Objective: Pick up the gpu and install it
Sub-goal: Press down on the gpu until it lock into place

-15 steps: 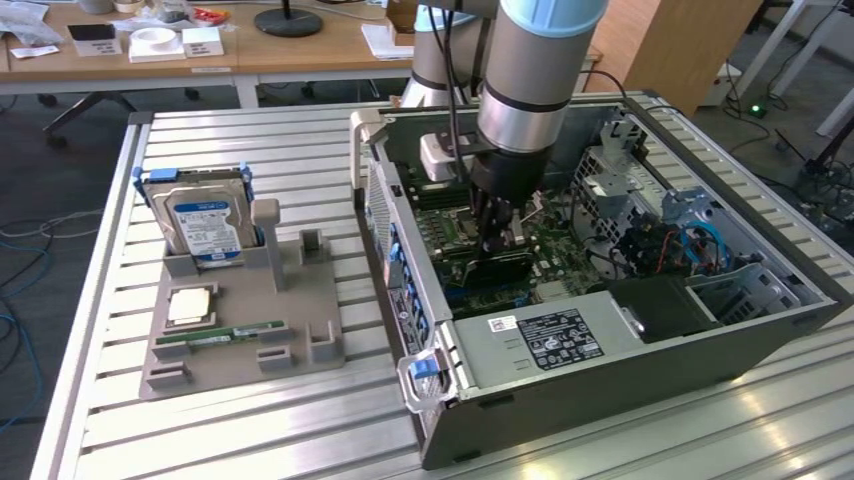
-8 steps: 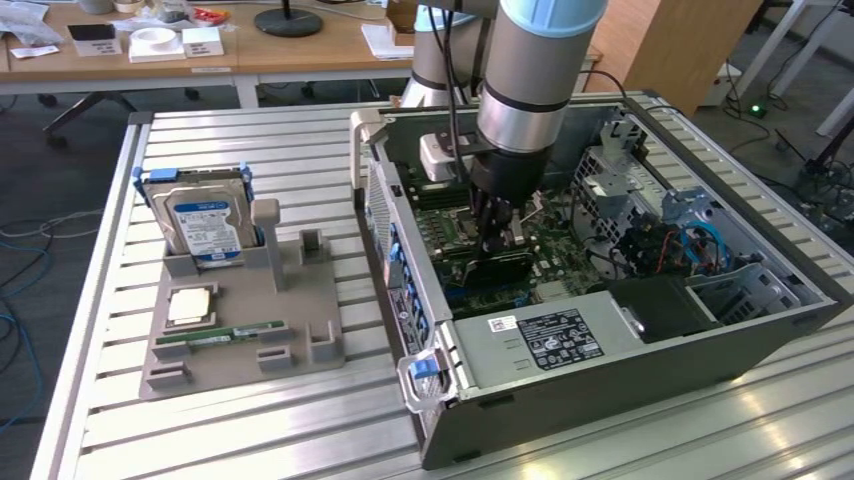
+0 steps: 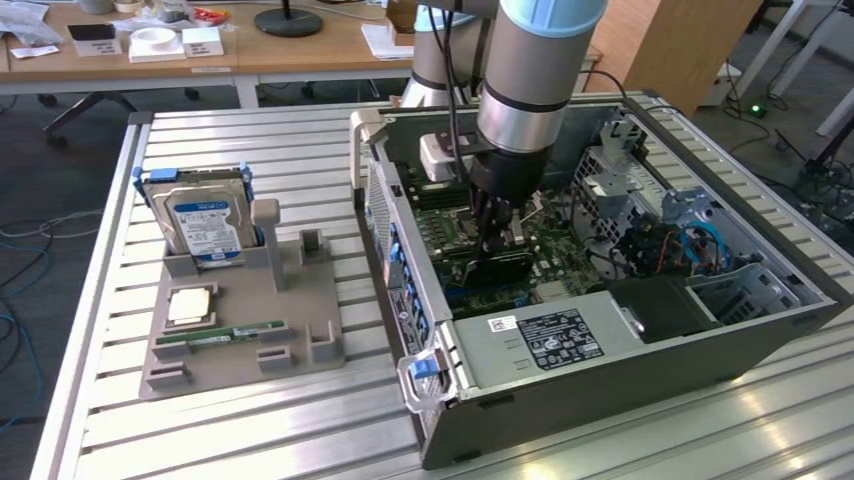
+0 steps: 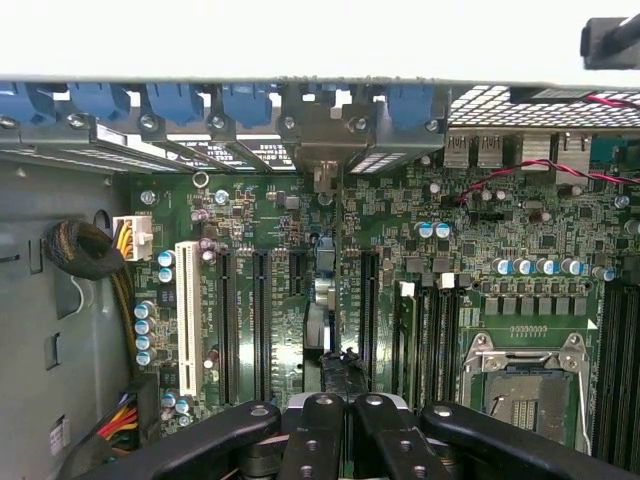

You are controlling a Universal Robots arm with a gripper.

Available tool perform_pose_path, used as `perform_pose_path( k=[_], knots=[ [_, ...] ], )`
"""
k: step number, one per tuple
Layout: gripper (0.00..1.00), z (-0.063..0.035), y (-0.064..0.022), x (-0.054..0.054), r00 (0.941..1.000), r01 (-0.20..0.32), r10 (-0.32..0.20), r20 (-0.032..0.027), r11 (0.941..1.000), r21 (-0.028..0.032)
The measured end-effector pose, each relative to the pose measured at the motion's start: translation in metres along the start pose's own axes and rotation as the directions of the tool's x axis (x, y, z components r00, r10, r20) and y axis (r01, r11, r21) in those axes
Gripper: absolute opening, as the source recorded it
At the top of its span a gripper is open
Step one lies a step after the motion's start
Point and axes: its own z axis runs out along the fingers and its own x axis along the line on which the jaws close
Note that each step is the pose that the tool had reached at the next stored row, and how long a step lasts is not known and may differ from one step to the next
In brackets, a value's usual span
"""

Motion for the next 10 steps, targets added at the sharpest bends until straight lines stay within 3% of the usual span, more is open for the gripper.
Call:
perform_pose_path(
  k=[4,10],
  knots=[
    [0.11,-0.0015,-0.0001,-0.0002,1.0,0.0,0.0,0.0019,1.0,0.0007],
    [0.11,-0.0084,-0.0004,-0.0002,1.0,0.0,0.0,0.0002,1.0,0.0001]
  ],
)
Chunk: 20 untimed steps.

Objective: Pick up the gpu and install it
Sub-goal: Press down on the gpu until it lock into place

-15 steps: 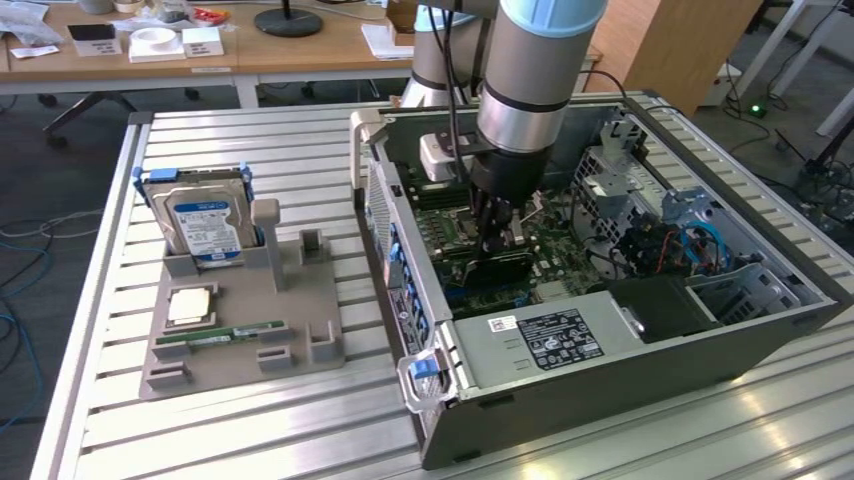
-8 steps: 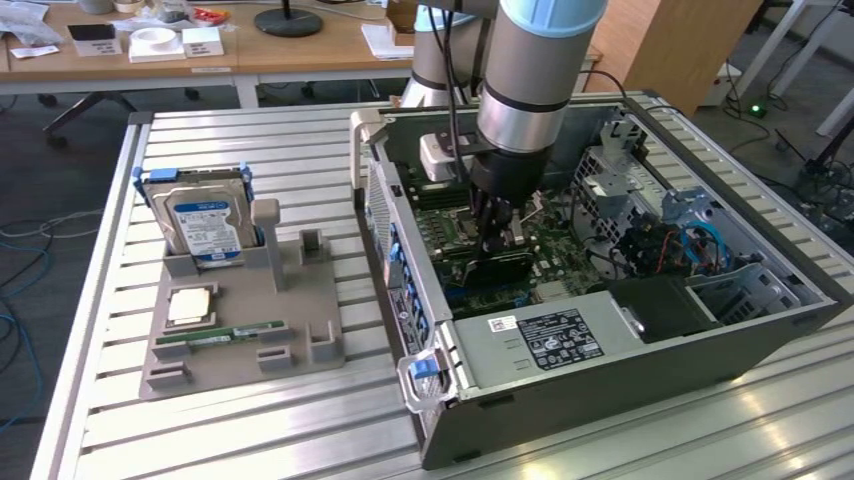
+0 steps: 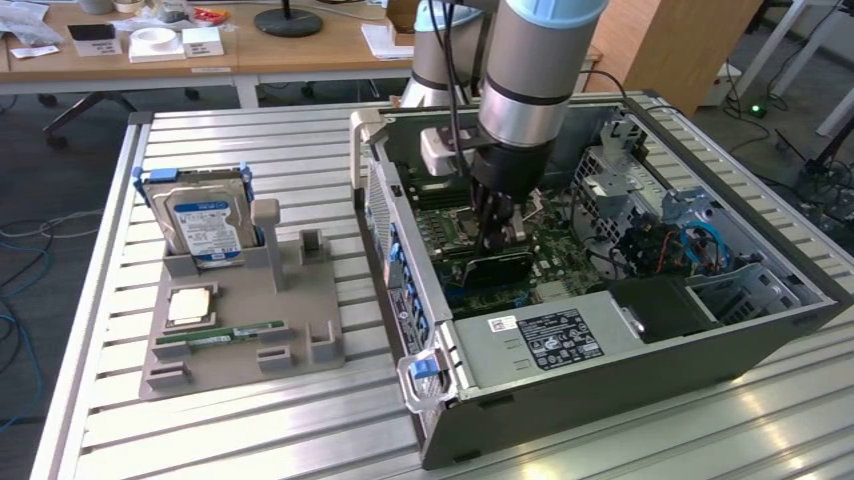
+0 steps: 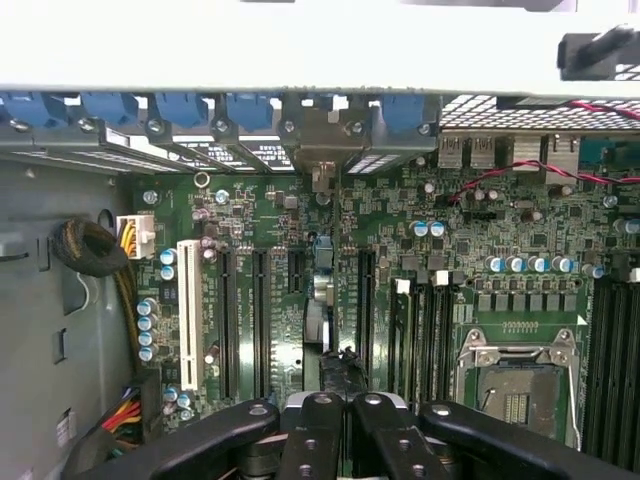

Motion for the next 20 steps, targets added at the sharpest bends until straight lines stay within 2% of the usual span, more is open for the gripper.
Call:
perform_pose_path(
  k=[3,7,20],
  knots=[
    [0.11,-0.0033,-0.0003,0.0,1.0,0.0,0.0,0.0,1.0,0.0],
    [0.11,-0.0123,-0.001,0.0,1.0,-0.001,0.001,0.0,1.0,0.0],
    [0.11,-0.0572,-0.0027,-0.001,0.9999,-0.011,0.011,-0.0017,0.9999,0.0002]
  ],
)
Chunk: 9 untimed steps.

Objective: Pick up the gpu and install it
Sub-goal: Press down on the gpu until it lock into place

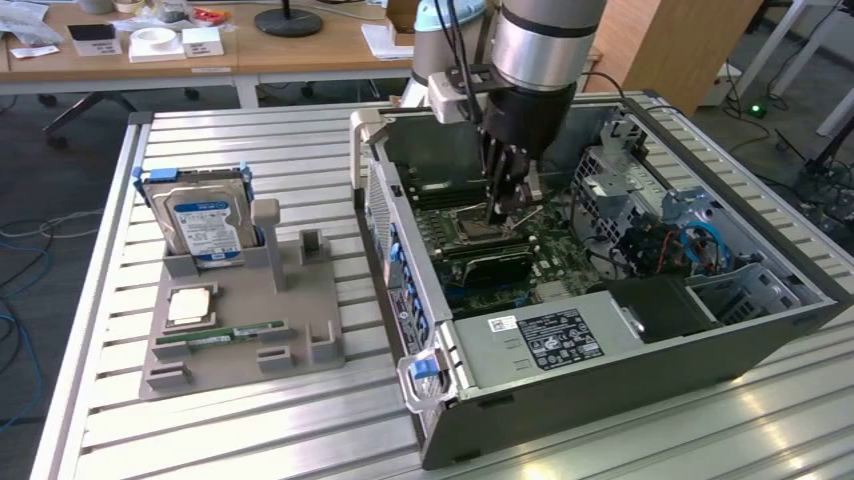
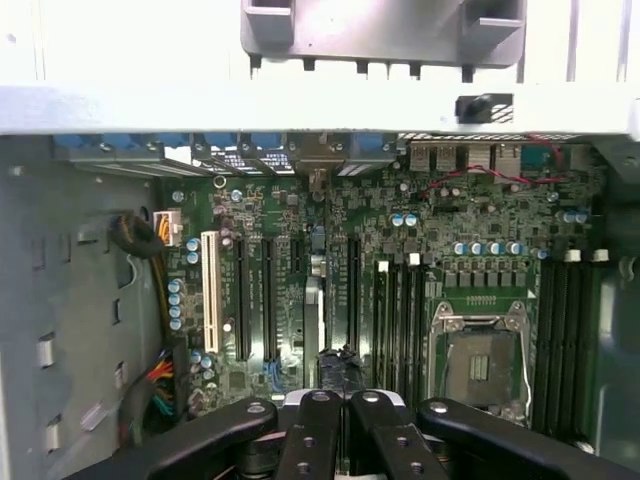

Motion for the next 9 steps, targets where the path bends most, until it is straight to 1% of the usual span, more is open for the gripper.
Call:
perform_pose_path(
  k=[4,9],
  knots=[
    [0.11,-0.013,-0.0004,0.0,1.0,-0.003,0.003,-0.0005,1.0,0.0],
    [0.11,-0.0213,-0.0007,0.0,1.0,-0.004,0.004,-0.0007,1.0,0.0]
  ],
)
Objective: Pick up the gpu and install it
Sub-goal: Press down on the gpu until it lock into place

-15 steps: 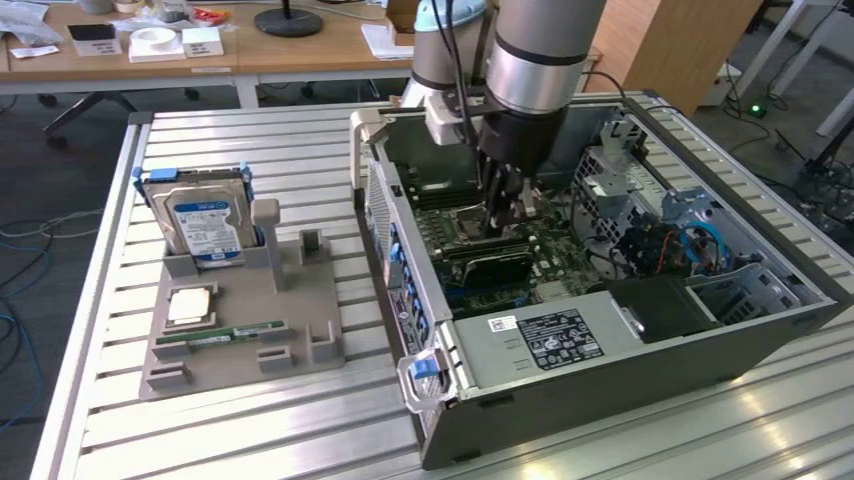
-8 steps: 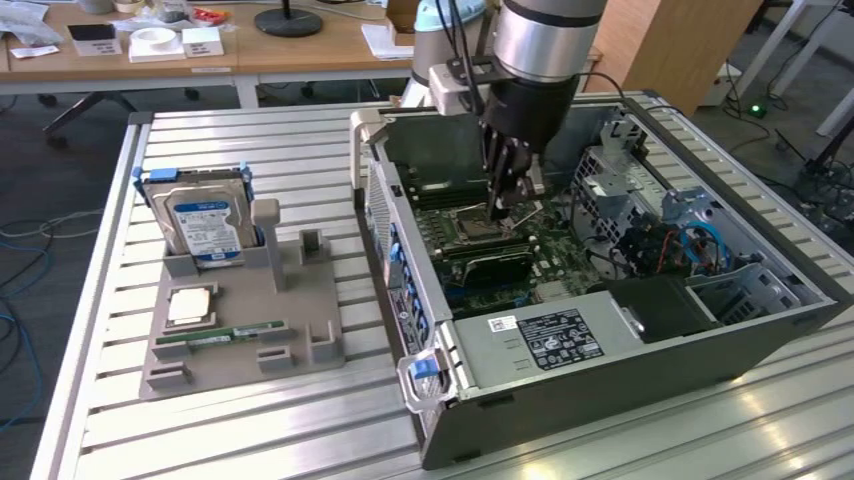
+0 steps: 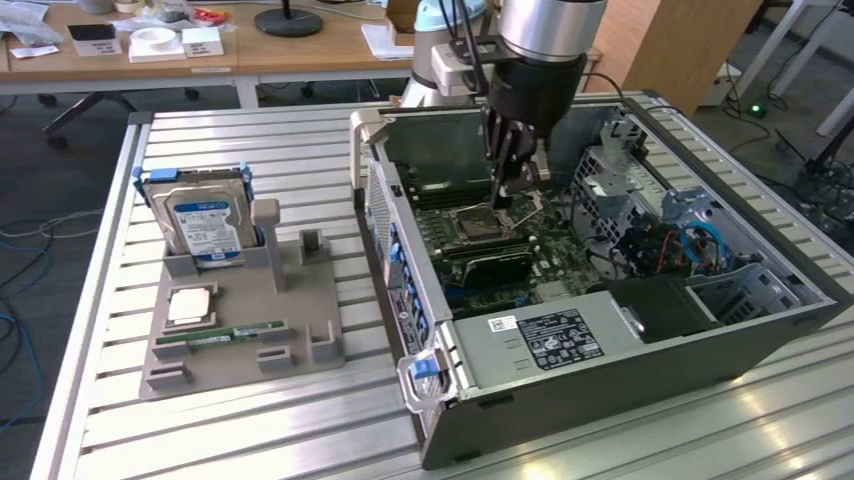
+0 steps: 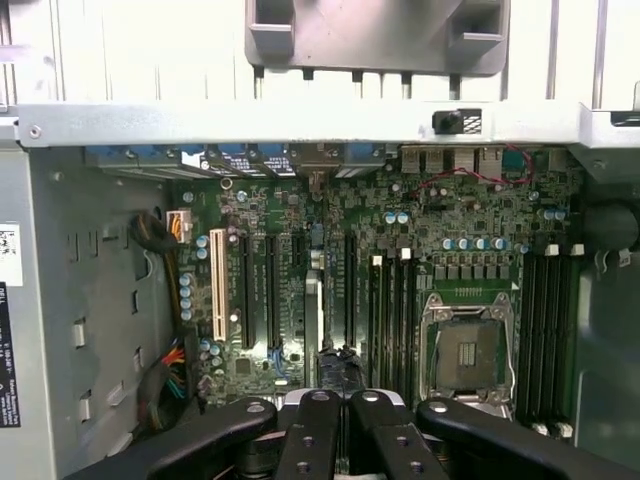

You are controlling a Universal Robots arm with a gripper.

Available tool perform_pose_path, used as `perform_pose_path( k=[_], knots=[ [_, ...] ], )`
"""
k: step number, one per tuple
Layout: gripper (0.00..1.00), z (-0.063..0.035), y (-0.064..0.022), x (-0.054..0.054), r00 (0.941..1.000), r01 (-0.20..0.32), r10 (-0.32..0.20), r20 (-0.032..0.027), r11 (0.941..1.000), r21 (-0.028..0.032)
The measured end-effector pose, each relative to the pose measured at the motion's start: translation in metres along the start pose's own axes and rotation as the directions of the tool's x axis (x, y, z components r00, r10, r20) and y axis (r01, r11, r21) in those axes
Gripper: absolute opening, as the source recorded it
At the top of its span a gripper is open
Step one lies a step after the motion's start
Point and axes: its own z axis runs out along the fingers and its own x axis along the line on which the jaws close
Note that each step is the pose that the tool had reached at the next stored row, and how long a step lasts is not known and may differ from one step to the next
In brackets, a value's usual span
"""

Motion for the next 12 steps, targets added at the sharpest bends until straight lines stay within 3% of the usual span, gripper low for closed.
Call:
perform_pose_path(
  k=[12],
  knots=[
    [0.11,-0.0003,0.0,0.0,1.0,0.0,0.0,0.0001,1.0,0.0]
  ],
)
